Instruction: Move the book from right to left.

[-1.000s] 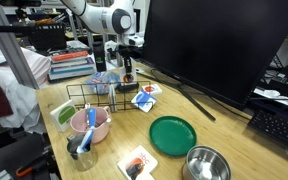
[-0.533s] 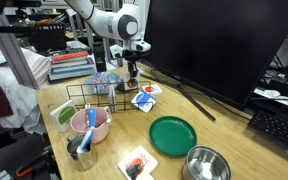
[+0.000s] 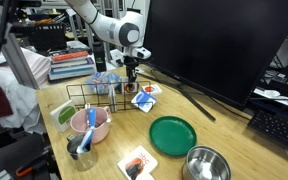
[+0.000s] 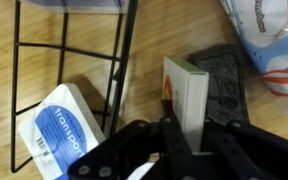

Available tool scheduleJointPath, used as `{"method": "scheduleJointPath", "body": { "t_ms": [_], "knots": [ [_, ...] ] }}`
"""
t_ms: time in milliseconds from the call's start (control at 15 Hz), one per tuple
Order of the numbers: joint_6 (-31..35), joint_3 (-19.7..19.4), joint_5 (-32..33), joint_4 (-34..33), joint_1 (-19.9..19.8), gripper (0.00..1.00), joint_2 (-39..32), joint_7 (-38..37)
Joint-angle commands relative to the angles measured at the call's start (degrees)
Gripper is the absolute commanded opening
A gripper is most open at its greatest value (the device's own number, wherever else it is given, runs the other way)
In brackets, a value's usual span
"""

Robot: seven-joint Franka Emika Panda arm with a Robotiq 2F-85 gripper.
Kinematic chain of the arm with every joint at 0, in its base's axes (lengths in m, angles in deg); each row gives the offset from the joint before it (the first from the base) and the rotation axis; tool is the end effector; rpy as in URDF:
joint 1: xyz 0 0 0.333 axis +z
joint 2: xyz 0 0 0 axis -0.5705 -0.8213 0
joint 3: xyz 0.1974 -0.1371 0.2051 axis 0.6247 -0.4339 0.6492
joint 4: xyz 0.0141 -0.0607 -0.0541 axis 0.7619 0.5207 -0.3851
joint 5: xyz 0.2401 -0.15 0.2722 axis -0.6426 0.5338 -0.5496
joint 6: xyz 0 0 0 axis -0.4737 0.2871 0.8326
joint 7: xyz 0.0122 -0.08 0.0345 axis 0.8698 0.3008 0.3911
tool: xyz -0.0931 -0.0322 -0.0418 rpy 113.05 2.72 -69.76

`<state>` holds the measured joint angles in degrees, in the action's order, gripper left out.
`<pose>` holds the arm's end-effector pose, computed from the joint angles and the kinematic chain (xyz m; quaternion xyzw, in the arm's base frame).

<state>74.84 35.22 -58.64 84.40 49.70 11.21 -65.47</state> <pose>0.6478 0.2252 0.2296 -0.9853 0.1649 0.0436 0.0121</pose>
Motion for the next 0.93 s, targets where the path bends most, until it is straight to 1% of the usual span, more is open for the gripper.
{"method": "scheduleJointPath", "body": {
  "t_ms": [0,333,400,467,600,867],
  "knots": [
    [-0.14,-0.26,-2.01,0.07,0.11,0.04,-0.42,2.22],
    [0.33,-0.25,-2.06,0.60,0.12,0.04,0.13,3.58],
    [0.42,-0.25,-2.01,0.80,0.13,0.16,0.31,3.89],
    [0.42,-0.26,-1.93,0.98,0.16,0.40,0.48,4.25],
    [0.50,-0.27,-1.95,1.32,0.16,0.42,0.84,4.90],
    [0.71,-0.26,-2.15,1.73,0.10,0.69,1.89,5.45]
  ]
}}
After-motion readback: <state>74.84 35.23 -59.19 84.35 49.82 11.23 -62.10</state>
